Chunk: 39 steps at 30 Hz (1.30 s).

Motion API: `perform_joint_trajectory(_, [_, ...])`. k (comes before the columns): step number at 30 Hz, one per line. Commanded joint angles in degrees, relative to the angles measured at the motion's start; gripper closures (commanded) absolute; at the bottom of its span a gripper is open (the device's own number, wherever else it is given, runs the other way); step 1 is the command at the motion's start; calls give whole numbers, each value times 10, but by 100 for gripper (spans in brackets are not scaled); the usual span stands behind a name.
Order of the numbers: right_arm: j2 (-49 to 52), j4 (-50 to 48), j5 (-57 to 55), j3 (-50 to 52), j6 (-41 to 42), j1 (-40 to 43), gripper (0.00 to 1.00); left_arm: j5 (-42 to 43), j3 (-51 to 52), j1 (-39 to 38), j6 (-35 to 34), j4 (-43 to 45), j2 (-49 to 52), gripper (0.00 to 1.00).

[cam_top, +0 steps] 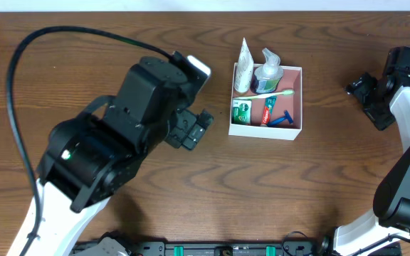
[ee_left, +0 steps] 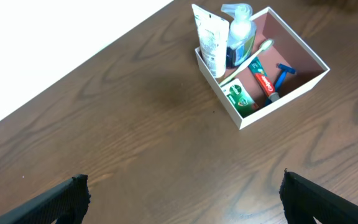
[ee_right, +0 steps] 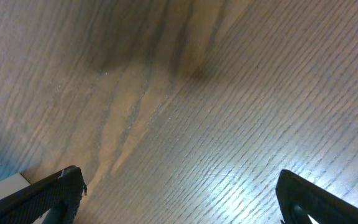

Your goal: Pack container

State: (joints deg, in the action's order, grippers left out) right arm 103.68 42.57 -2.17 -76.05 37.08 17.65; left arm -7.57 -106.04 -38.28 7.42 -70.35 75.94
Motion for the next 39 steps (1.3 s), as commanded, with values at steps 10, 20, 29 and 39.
perform_joint_trajectory(10, [3, 0, -6, 0, 8, 0, 1, 11, 1, 1, -57, -27, -16, 2])
perform_joint_trajectory(20, [3, 0, -6, 0, 8, 0, 1, 70, 238, 118, -97, 200, -109, 2])
perform_joint_trajectory(29, [3, 0, -6, 0, 8, 0, 1, 186, 659, 276, -97, 522, -353, 2])
perform_joint_trajectory(39, [3, 0, -6, 0, 8, 0, 1, 185, 920, 341, -96, 622, -651, 2])
